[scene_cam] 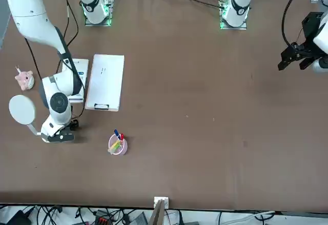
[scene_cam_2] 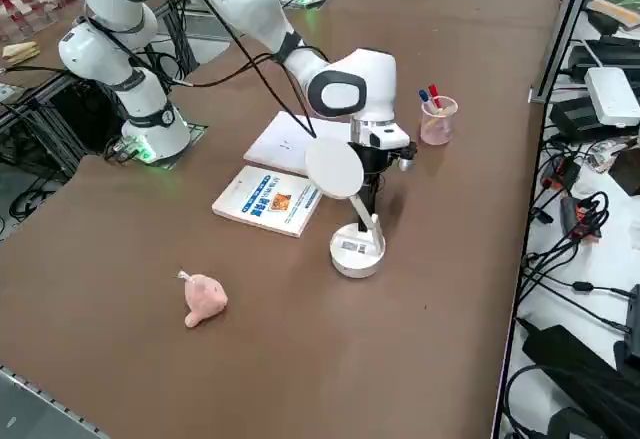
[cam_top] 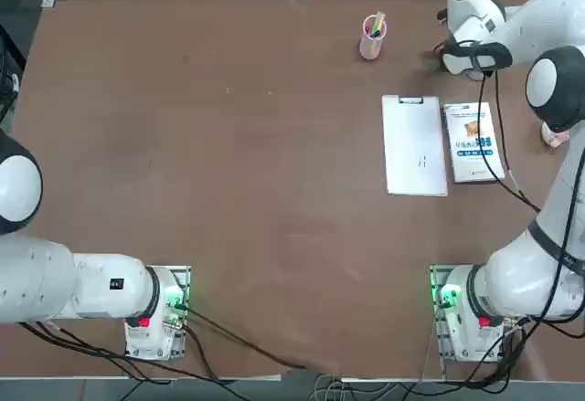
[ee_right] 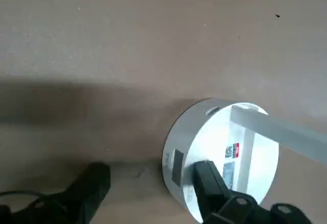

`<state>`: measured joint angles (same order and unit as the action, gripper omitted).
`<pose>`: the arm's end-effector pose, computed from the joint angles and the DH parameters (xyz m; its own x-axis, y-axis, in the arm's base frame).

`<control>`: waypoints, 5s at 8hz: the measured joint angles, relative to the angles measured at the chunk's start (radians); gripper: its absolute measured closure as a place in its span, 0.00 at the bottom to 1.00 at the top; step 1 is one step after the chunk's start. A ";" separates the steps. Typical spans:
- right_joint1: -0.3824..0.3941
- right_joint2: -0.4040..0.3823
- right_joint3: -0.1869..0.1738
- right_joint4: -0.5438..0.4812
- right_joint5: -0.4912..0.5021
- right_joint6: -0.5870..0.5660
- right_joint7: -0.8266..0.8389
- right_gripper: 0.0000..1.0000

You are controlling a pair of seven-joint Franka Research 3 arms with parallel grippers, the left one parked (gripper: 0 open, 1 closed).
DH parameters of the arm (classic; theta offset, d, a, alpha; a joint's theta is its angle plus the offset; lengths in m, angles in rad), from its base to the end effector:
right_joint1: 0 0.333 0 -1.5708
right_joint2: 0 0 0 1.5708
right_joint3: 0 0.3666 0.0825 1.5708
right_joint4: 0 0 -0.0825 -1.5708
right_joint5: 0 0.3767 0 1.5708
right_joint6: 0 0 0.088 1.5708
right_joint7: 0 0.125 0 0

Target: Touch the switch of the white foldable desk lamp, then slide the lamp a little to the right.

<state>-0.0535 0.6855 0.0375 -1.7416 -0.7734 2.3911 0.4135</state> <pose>0.6926 -0.0286 0.2098 0.9874 0.1555 0.0308 0.1233 -0.8752 0.4679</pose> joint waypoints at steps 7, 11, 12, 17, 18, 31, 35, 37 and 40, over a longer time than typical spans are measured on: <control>0.003 -0.004 0.055 0.201 0.062 -0.383 -0.162 0.00; 0.010 -0.004 0.063 0.240 0.127 -0.449 -0.183 0.00; 0.014 -0.004 0.064 0.240 0.127 -0.469 -0.185 0.00; 0.107 -0.007 0.124 0.318 0.128 -0.694 -0.337 0.00; 0.114 -0.010 0.129 0.323 0.125 -0.700 -0.419 0.00; 0.096 0.094 0.127 0.326 -0.282 -0.666 -0.915 0.00; 0.078 0.093 0.116 0.328 -0.290 -0.667 -0.998 0.00; 0.071 0.093 0.114 0.328 -0.303 -0.667 -1.015 0.00; 0.058 0.094 0.110 0.328 -0.310 -0.667 -1.035 0.00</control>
<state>0.0050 0.7794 0.1475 -1.4134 -1.0835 1.7242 -0.6217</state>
